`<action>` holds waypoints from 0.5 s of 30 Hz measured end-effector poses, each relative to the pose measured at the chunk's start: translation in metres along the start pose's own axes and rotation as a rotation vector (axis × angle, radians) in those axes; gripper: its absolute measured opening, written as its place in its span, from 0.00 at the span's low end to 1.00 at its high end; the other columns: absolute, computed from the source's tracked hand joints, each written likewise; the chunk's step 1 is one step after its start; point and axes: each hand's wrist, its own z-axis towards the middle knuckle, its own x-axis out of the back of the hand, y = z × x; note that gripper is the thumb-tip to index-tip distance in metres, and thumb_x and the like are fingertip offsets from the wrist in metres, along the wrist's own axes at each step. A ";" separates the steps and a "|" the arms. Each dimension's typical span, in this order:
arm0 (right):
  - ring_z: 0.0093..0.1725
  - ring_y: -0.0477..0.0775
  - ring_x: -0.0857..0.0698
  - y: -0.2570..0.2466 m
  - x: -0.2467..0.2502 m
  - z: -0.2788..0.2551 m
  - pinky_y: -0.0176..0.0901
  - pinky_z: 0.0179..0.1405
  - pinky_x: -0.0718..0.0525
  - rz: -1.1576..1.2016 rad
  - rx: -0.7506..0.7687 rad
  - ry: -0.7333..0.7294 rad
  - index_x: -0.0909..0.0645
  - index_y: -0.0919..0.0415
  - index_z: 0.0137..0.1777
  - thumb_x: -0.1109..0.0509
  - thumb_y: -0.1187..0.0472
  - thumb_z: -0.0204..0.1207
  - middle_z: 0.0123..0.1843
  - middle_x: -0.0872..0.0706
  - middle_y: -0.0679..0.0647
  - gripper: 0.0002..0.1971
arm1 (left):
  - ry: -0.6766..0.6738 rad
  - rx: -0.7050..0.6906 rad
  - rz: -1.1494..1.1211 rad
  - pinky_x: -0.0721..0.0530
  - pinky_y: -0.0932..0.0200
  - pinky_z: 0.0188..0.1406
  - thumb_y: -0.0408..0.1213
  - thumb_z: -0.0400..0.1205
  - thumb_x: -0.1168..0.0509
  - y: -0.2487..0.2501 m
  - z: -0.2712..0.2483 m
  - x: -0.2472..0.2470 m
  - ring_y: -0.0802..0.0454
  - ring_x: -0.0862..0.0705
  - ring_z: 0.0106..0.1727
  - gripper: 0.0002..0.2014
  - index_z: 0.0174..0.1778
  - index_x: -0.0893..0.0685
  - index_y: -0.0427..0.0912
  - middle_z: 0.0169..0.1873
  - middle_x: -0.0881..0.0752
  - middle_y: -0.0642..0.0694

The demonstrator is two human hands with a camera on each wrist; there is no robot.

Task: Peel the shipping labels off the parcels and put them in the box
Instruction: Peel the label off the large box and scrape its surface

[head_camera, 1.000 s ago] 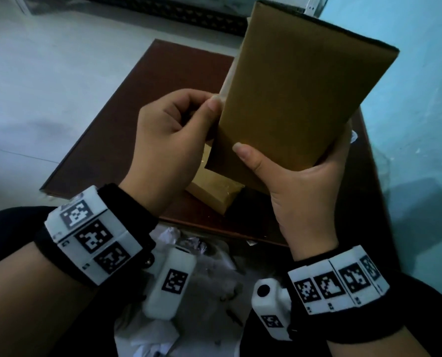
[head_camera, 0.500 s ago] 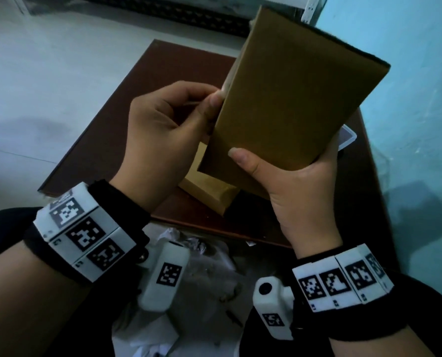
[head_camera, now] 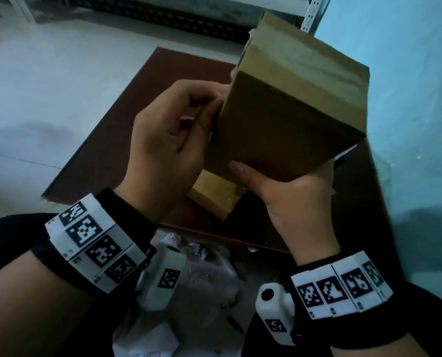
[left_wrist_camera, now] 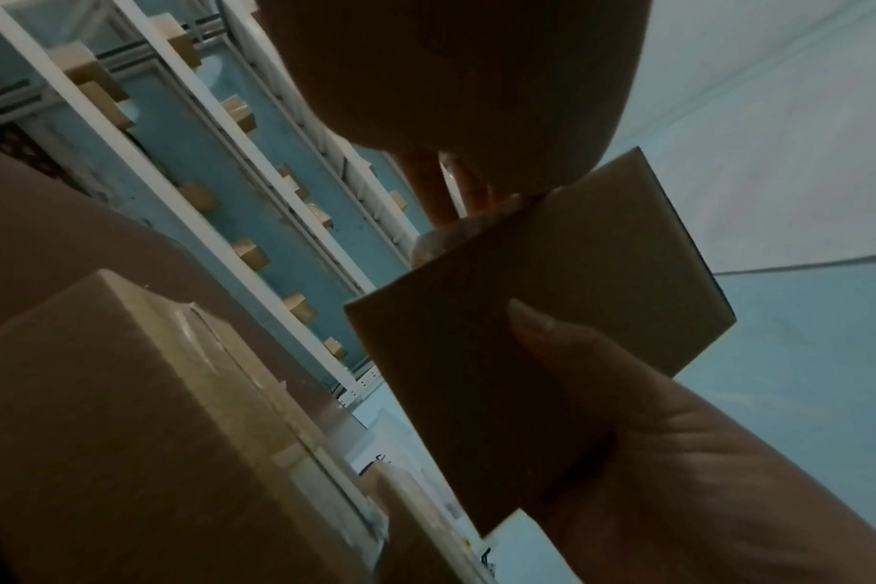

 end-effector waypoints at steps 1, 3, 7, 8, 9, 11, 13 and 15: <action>0.72 0.47 0.14 0.000 0.002 0.002 0.39 0.76 0.18 0.057 0.002 0.004 0.22 0.64 0.79 0.10 0.38 0.61 0.70 0.12 0.53 0.50 | -0.007 -0.004 0.008 0.16 0.67 0.56 0.26 0.91 0.36 0.000 -0.001 -0.001 0.65 0.14 0.58 0.08 0.64 0.19 0.40 0.56 0.14 0.52; 0.77 0.49 0.15 0.000 0.006 0.007 0.50 0.80 0.17 0.162 -0.011 -0.008 0.23 0.62 0.81 0.08 0.44 0.63 0.74 0.13 0.52 0.49 | -0.025 0.017 0.010 0.16 0.67 0.53 0.28 0.91 0.36 -0.001 -0.003 -0.003 0.68 0.14 0.55 0.07 0.63 0.19 0.41 0.55 0.15 0.56; 0.78 0.54 0.14 0.004 0.010 0.013 0.59 0.80 0.17 0.206 -0.007 -0.031 0.21 0.63 0.81 0.08 0.44 0.65 0.75 0.12 0.54 0.47 | -0.023 0.129 -0.096 0.09 0.52 0.48 0.30 0.93 0.39 0.001 -0.005 -0.005 0.64 0.13 0.50 0.05 0.60 0.19 0.41 0.52 0.16 0.64; 0.78 0.56 0.14 0.005 0.011 0.014 0.62 0.79 0.17 0.222 -0.013 -0.033 0.21 0.63 0.80 0.07 0.44 0.65 0.75 0.11 0.54 0.47 | -0.024 0.150 -0.141 0.08 0.48 0.48 0.29 0.93 0.40 0.002 -0.004 -0.005 0.63 0.13 0.50 0.05 0.61 0.19 0.40 0.52 0.15 0.63; 0.77 0.57 0.14 0.007 0.010 0.014 0.63 0.79 0.16 0.248 -0.033 -0.033 0.20 0.62 0.80 0.07 0.46 0.65 0.74 0.11 0.54 0.46 | -0.029 0.162 -0.183 0.08 0.47 0.49 0.29 0.93 0.40 0.003 -0.004 -0.005 0.61 0.12 0.52 0.05 0.62 0.20 0.38 0.53 0.14 0.61; 0.76 0.58 0.13 0.010 0.008 0.014 0.65 0.78 0.16 0.298 -0.067 -0.046 0.19 0.61 0.80 0.06 0.49 0.65 0.74 0.11 0.55 0.45 | -0.046 0.167 -0.219 0.10 0.48 0.50 0.30 0.93 0.40 0.005 -0.003 -0.005 0.56 0.12 0.55 0.08 0.67 0.22 0.38 0.56 0.13 0.53; 0.76 0.60 0.13 0.011 0.005 0.015 0.65 0.78 0.16 0.309 -0.086 -0.058 0.20 0.64 0.80 0.05 0.45 0.62 0.74 0.11 0.58 0.48 | -0.049 0.162 -0.207 0.11 0.47 0.50 0.30 0.93 0.40 0.005 -0.002 -0.005 0.52 0.12 0.55 0.09 0.68 0.23 0.41 0.56 0.13 0.49; 0.76 0.62 0.13 0.015 0.003 0.016 0.66 0.78 0.16 0.328 -0.093 -0.078 0.20 0.67 0.79 0.04 0.44 0.61 0.74 0.11 0.60 0.51 | -0.030 0.133 -0.154 0.13 0.55 0.47 0.28 0.92 0.39 0.004 0.000 -0.004 0.58 0.13 0.52 0.08 0.64 0.22 0.44 0.53 0.14 0.49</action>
